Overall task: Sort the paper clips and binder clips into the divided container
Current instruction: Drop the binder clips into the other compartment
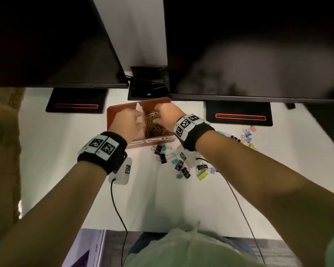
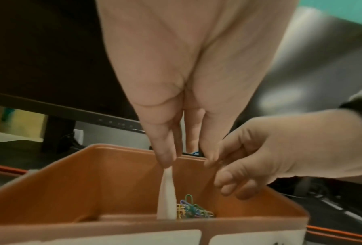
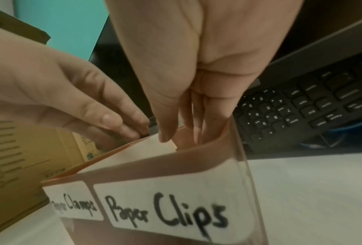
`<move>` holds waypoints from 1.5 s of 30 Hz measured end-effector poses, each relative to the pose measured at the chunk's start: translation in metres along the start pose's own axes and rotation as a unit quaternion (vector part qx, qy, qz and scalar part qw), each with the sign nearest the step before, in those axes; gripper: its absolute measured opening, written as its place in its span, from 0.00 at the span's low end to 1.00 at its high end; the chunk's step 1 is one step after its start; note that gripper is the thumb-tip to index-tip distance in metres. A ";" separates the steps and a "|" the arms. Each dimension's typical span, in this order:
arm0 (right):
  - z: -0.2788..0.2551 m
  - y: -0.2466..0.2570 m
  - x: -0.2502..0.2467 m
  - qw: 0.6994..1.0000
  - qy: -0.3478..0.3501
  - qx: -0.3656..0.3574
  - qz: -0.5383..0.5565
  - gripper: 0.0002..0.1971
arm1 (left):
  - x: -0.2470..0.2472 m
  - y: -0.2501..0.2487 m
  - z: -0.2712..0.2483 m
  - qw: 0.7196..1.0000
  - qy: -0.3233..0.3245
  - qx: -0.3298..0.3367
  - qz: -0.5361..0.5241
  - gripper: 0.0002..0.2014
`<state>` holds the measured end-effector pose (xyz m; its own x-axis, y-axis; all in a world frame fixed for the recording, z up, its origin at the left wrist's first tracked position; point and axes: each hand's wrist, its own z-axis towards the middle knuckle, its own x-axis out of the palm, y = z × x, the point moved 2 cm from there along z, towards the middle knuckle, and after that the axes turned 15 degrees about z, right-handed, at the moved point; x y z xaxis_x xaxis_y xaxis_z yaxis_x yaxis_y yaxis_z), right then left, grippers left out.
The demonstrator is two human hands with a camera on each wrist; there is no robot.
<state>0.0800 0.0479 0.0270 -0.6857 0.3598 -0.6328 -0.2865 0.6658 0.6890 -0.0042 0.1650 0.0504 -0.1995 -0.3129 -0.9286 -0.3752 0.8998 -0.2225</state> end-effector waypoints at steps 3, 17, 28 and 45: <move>-0.023 -0.007 -0.005 0.995 -0.048 -0.066 0.049 0.19 | -0.005 -0.004 -0.021 0.994 -0.053 0.082 -0.041 0.18; -0.108 -0.081 0.060 0.974 0.165 -0.005 -0.154 0.35 | 0.107 0.002 -0.053 0.971 0.045 0.223 0.073 0.25; -0.097 -0.089 0.062 0.989 0.112 -0.012 -0.099 0.14 | 0.127 0.016 -0.037 0.982 0.050 0.181 0.005 0.12; -0.102 -0.028 0.022 0.985 0.031 -0.155 0.067 0.08 | 0.039 0.047 -0.074 0.960 -0.032 0.193 -0.202 0.13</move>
<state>0.0047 -0.0296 0.0300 -0.7680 0.3844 -0.5123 -0.3746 0.3792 0.8461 -0.0960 0.1724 0.0256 -0.0475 -0.6517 -0.7570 -0.0447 0.7584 -0.6502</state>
